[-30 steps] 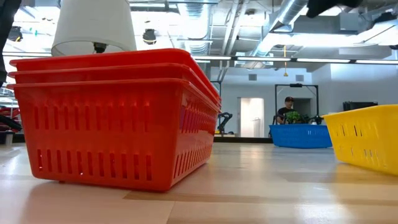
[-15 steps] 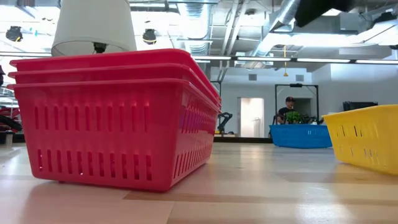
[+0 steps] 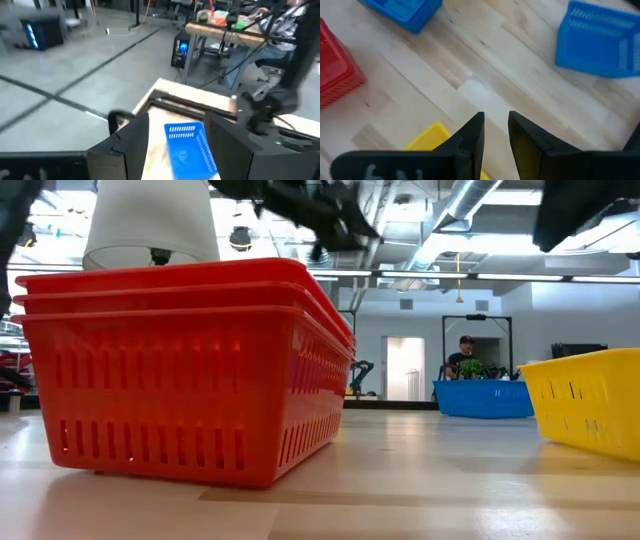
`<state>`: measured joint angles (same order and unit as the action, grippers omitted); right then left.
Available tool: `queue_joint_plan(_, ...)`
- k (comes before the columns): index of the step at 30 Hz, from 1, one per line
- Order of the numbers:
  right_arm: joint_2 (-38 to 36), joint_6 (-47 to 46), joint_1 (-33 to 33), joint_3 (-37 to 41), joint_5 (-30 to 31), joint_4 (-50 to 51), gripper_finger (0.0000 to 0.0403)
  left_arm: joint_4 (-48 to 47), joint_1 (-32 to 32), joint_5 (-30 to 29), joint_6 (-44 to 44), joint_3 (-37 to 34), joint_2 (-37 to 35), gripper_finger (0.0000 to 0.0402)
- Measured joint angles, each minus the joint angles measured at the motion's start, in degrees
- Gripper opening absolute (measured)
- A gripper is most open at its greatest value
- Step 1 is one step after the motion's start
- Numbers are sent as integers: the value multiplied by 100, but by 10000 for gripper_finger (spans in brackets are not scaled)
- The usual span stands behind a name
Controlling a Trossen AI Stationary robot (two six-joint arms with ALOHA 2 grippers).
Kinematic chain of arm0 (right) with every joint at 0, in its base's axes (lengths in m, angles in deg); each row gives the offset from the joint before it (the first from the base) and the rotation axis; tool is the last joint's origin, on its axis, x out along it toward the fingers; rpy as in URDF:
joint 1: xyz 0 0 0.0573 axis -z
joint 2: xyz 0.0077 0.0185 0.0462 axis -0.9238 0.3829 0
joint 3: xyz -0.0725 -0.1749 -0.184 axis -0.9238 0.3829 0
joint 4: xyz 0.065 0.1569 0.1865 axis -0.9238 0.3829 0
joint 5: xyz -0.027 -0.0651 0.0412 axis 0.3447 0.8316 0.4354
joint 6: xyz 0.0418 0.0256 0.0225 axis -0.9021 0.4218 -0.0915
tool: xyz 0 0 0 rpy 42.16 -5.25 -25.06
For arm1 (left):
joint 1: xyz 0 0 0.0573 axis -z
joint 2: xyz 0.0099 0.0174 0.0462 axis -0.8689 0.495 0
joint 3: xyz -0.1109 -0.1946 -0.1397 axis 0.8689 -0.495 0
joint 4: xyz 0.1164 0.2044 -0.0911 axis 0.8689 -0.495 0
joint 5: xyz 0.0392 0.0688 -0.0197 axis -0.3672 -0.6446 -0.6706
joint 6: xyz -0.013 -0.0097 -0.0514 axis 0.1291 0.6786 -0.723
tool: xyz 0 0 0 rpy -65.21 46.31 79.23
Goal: Stack baskets by color
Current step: Stack the right blue bin on top of the left blue bin
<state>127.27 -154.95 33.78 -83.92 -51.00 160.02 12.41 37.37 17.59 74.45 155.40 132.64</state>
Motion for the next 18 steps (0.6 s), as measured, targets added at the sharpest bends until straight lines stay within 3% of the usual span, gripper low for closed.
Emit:
queue_joint_plan(5, -2, -1084, -432, 0, -7, 593, 113, 73, -101, 153, -231, 617, 1289, 178)
queue_joint_plan(10, 44, -1906, -444, 7, 406, 1228, 113, -863, -89, 1196, -545, 1312, 2043, 178)
queue_joint_plan(13, -21, -1378, 84, 307, 923, 1146, 113, -1459, -40, 1462, -468, 1514, 2034, 178)
queue_joint_plan(18, -393, -90, 1636, 999, 1271, 939, 113, -2269, -37, 1312, -228, 1532, 1460, 178)
